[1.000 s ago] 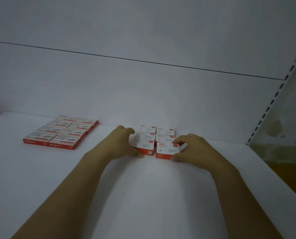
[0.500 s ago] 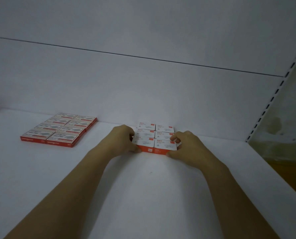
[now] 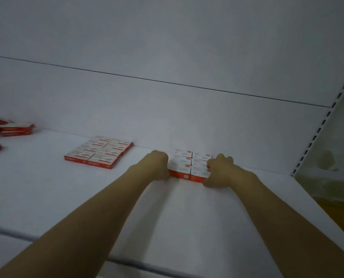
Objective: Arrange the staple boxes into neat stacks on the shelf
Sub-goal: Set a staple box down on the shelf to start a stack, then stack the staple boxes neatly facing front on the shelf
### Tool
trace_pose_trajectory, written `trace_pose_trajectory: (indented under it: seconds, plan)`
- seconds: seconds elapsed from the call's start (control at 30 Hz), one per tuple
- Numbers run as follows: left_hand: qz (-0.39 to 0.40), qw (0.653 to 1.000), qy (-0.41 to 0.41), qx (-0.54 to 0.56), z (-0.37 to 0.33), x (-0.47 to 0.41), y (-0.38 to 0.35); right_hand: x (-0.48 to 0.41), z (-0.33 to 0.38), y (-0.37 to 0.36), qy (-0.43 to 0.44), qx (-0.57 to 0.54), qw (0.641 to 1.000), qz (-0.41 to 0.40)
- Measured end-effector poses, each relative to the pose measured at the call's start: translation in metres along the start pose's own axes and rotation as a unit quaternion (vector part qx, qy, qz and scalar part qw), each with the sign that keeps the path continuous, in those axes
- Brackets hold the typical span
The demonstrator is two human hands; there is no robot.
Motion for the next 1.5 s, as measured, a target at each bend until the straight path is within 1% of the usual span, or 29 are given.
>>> trace_pose_trajectory:
  seconds: [0.03, 0.13, 0.2, 0.3, 0.43, 0.57, 0.7, 0.83, 1.07, 1.33, 1.5]
  plan:
    - [0.000, 1.000, 0.001, -0.021, 0.005, 0.006, 0.004, 0.002, 0.003, 0.005, 0.005, 0.018, 1.000, -0.003]
    - [-0.005, 0.998, 0.010, -0.066, 0.027, 0.028, 0.020, 0.006, 0.022, 0.020, 0.046, 0.026, 0.998, -0.031]
    - [-0.004, 0.997, 0.026, -0.072, 0.045, 0.046, 0.032, 0.004, 0.044, 0.025, 0.088, 0.042, 0.994, -0.042]
    - [0.001, 0.995, 0.059, -0.076, 0.076, 0.077, 0.050, 0.005, 0.090, 0.026, 0.151, 0.060, 0.986, -0.034]
    - [-0.029, 0.987, 0.133, -0.081, 0.121, 0.129, 0.074, 0.013, 0.162, 0.026, 0.234, 0.058, 0.969, -0.042]
    - [-0.046, 0.973, 0.213, -0.072, 0.170, 0.185, 0.091, 0.033, 0.236, 0.027, 0.320, 0.067, 0.944, -0.052]
    - [-0.063, 0.956, 0.276, -0.080, 0.218, 0.234, 0.104, 0.054, 0.302, 0.023, 0.381, 0.062, 0.921, -0.056]
    - [-0.074, 0.943, 0.314, -0.081, 0.265, 0.267, 0.116, 0.064, 0.361, 0.024, 0.408, 0.052, 0.910, -0.056]
    - [-0.092, 0.937, 0.329, -0.079, 0.342, 0.294, 0.140, 0.062, 0.446, 0.025, 0.411, 0.039, 0.910, -0.049]
    - [-0.085, 0.944, 0.314, -0.049, 0.426, 0.281, 0.143, 0.037, 0.531, 0.016, 0.414, 0.059, 0.908, -0.036]
    - [-0.082, 0.948, 0.306, -0.043, 0.479, 0.250, 0.145, -0.003, 0.582, 0.019, 0.407, 0.061, 0.910, -0.054]
Point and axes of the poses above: each hand's wrist, its own x-axis away from the middle knuckle, its own y-axis out of the back of the hand, z = x × y, the point moved 1 cm from there along -x, towards the middle knuckle, and after that the axes turned 4 degrees about -y, right-handed, at the moved point
